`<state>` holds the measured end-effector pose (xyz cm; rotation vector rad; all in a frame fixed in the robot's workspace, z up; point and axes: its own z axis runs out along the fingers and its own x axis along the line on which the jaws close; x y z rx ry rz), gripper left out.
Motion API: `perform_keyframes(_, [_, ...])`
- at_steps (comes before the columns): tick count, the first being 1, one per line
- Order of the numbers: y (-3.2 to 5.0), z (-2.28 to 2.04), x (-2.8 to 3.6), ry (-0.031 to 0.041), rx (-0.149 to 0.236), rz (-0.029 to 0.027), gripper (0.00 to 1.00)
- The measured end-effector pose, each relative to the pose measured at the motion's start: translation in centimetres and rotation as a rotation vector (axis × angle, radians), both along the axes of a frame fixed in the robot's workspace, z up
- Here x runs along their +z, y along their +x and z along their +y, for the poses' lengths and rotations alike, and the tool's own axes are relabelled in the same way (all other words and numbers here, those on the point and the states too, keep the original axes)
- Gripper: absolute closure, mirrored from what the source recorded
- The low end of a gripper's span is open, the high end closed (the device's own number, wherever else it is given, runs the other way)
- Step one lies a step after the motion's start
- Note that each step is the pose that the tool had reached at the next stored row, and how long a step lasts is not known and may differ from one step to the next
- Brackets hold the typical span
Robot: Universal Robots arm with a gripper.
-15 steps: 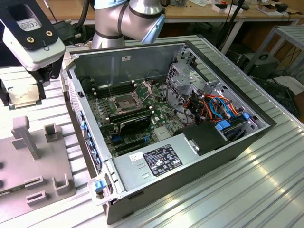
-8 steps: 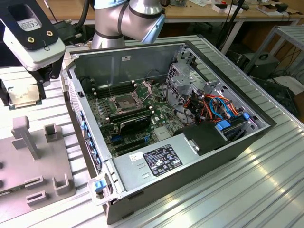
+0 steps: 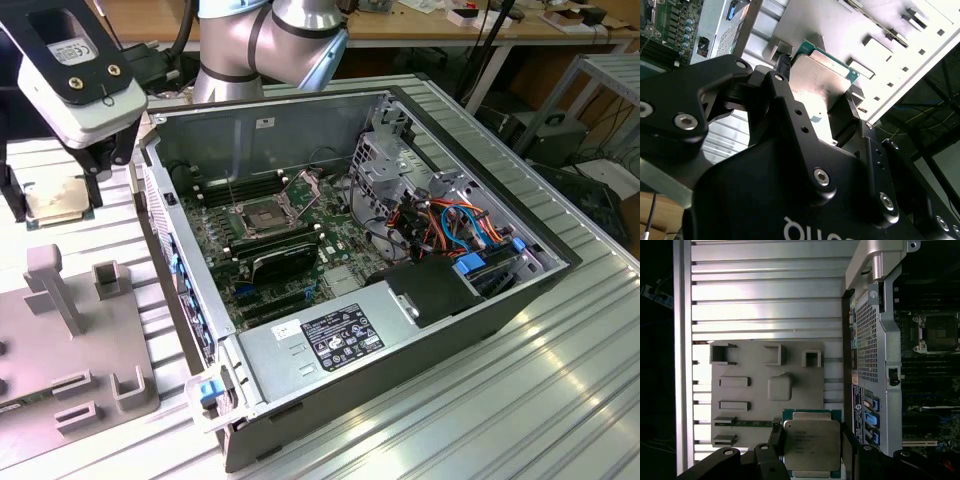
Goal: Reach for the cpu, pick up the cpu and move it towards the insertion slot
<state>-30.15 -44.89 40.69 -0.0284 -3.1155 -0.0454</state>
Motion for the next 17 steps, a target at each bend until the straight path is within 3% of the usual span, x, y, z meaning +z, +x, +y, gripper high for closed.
perform_keyframes(17, [1.95,0.0,0.0,0.0,0.0,0.0,0.45])
